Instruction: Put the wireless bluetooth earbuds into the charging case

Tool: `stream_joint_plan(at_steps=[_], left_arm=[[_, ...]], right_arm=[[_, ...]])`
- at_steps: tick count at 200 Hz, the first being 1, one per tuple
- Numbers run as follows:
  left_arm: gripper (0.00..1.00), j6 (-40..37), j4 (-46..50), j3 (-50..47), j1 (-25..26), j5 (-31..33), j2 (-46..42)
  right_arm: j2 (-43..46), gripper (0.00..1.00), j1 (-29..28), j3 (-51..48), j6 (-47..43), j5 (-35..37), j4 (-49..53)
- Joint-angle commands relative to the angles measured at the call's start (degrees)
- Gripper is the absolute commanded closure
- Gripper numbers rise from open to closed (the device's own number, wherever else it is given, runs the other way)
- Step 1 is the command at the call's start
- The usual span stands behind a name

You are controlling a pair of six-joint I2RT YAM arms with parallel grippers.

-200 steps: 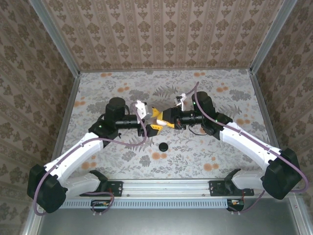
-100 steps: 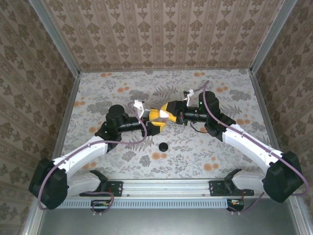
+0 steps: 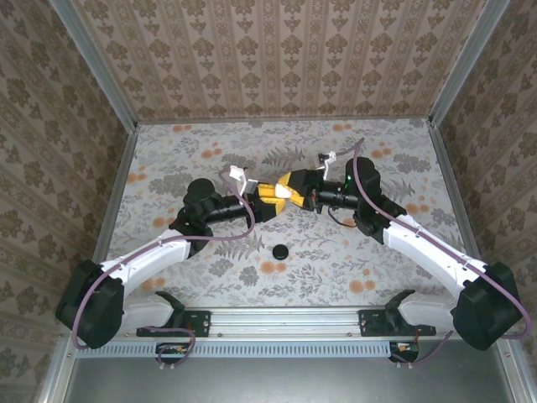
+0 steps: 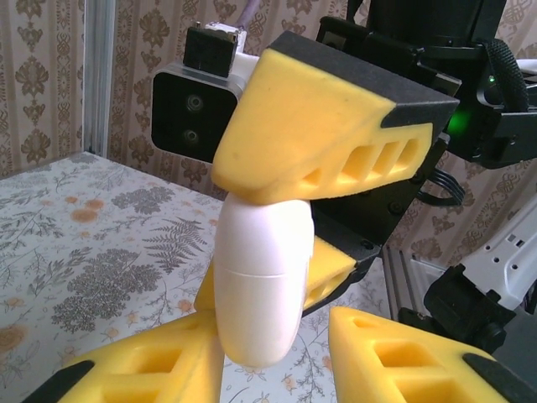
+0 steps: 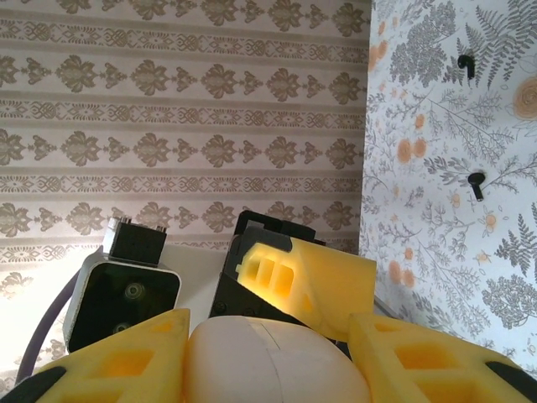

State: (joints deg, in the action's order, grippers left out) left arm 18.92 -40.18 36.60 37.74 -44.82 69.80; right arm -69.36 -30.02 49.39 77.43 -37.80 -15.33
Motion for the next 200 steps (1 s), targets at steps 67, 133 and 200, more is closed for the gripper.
stream_joint_plan(at_steps=[67,133,200], left_arm=[[0.39,1.4,-3.6,-0.2,-0.9,0.3,0.4],[0.51,1.5,-3.8,0.4,-1.5,-1.6,1.1],[0.74,2.0,-5.6,0.2,-1.5,-2.4,1.7]], right_arm=[[0.0,0.69,-0.5,-0.6,0.8,-2.6,-1.8],[-0.2,0.70,-0.6,-0.1,0.7,-3.6,-1.5],[-1.1,0.70,-1.0,-0.1,0.4,-4.5,-1.5]])
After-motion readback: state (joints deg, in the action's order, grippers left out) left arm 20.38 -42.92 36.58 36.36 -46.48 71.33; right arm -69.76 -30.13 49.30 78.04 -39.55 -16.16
